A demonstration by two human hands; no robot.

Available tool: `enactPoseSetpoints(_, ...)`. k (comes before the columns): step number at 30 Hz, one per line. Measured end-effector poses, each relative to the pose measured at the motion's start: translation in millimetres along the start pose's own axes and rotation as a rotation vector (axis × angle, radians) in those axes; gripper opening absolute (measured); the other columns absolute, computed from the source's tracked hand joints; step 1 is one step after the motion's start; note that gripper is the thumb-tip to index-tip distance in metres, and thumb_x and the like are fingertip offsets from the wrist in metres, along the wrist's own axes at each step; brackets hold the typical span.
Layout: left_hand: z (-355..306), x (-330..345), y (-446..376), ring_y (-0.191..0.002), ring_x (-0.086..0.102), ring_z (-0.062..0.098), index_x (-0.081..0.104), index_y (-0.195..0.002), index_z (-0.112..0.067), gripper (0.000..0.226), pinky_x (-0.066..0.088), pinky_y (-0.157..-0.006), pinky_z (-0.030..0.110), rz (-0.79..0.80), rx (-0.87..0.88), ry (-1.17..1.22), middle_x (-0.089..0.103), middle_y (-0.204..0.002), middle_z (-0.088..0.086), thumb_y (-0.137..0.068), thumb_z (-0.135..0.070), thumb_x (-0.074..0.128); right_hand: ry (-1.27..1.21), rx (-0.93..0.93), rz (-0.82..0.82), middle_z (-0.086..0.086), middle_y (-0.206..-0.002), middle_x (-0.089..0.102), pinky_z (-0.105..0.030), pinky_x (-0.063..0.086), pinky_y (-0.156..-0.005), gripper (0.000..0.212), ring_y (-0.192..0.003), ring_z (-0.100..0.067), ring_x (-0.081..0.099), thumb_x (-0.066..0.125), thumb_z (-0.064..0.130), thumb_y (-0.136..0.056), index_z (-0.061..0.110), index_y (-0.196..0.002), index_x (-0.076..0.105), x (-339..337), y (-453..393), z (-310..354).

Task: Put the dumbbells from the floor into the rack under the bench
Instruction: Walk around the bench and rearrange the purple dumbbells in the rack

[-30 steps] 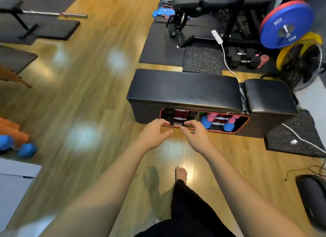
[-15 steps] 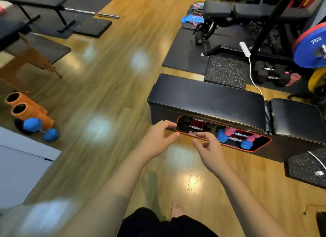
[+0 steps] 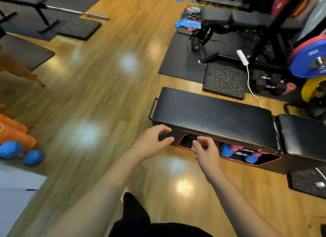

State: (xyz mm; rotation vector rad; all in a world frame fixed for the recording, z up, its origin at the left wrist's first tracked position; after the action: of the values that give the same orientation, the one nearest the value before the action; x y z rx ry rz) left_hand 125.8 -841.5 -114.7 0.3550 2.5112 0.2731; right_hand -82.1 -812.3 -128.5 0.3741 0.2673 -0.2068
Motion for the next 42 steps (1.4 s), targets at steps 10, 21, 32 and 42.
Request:
enactPoseSetpoints(10, 40.8, -159.6, -122.7, -0.112, 0.057, 0.004, 0.06, -0.123, -0.025, 0.037, 0.044, -0.095, 0.022, 0.185, 0.095, -0.049, 0.062, -0.12, -0.012, -0.09, -0.04, 0.065, -0.223, 0.285, -0.256, -0.006, -0.106, 0.061, -0.034, 0.053, -0.07, 0.012, -0.085, -0.022, 0.064, 0.056, 0.022, -0.099, 0.021, -0.111, 0.055, 135.7, -70.6, 55.7)
enactPoseSetpoints(21, 37.2, -252.6, -331.8, -0.113, 0.054, -0.002, 0.056, -0.129, -0.029, 0.04, 0.037, -0.082, 0.008, 0.395, 0.189, -0.133, 0.06, -0.122, -0.017, -0.092, -0.043, 0.061, -0.395, 0.319, -0.412, 0.001, -0.107, 0.055, -0.034, 0.051, -0.072, 0.014, -0.085, -0.021, 0.062, 0.052, 0.019, -0.101, 0.024, -0.114, 0.05, 248.2, -250.3, 134.7)
enactPoseSetpoints(32, -8.7, -299.2, -571.6, -0.107, 0.058, 0.005, 0.061, -0.114, -0.033, 0.025, 0.044, -0.086, 0.02, 0.609, 0.238, -0.144, 0.063, -0.112, -0.014, -0.09, -0.039, 0.066, -0.485, 0.379, -0.655, 0.0, -0.099, 0.054, -0.037, 0.045, -0.071, 0.013, -0.074, -0.02, 0.057, 0.054, 0.017, -0.099, 0.02, -0.112, 0.051, 275.7, -413.7, 209.3)
enactPoseSetpoints(42, -45.6, -306.9, -758.9, -0.107, 0.057, -0.001, 0.058, -0.116, -0.039, 0.029, 0.046, -0.089, 0.025, 0.966, 0.488, -0.317, 0.061, -0.114, -0.022, -0.088, -0.048, 0.062, -0.688, 0.495, -1.04, -0.009, -0.104, 0.054, -0.029, 0.042, -0.053, 0.018, -0.065, -0.017, 0.056, 0.053, 0.013, -0.098, 0.015, -0.115, 0.049, 319.2, -559.9, 259.6)
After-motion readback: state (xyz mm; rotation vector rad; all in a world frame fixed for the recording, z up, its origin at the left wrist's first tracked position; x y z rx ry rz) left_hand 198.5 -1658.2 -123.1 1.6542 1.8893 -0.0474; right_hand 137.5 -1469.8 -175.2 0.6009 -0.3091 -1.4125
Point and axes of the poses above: each hand's wrist, its own y-axis away from the middle knuckle, its own x-axis out of the palm, z = x × y, the point moved 2 cm from there along -y, towards the middle knuckle
